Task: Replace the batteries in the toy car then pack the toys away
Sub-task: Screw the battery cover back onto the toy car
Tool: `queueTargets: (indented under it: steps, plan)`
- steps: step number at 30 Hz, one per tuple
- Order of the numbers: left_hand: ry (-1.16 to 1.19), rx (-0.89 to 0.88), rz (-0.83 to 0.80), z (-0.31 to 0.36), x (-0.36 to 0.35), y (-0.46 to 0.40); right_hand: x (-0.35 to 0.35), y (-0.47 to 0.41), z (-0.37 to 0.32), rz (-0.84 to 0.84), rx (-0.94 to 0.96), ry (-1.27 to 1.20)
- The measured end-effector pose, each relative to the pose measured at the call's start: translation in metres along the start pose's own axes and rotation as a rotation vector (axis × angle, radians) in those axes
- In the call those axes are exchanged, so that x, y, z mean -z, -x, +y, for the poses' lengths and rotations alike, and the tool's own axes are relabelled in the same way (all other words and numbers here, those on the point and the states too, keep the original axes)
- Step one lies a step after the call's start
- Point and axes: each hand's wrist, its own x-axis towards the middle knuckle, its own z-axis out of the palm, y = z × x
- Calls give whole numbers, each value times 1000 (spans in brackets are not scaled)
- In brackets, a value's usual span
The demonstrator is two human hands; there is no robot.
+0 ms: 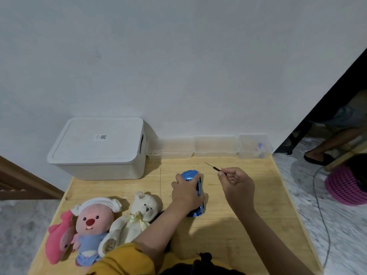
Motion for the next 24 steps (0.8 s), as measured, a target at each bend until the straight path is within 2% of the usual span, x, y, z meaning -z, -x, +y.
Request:
queueTargets:
  steps: [7,17,20,24]
  plan:
    - [30,-42,-47,-6,-3,1,1,0,5,-19,-31,30]
    - [223,-48,18,-18,4,11,-13,-1,3,-77,-169,-36]
    - [314,-55,95,-23,13,7,-27,-8,6,-132,-216,-43]
    - [383,-23,267,-33,28,-9,-47,-24,1,-328,-96,173]
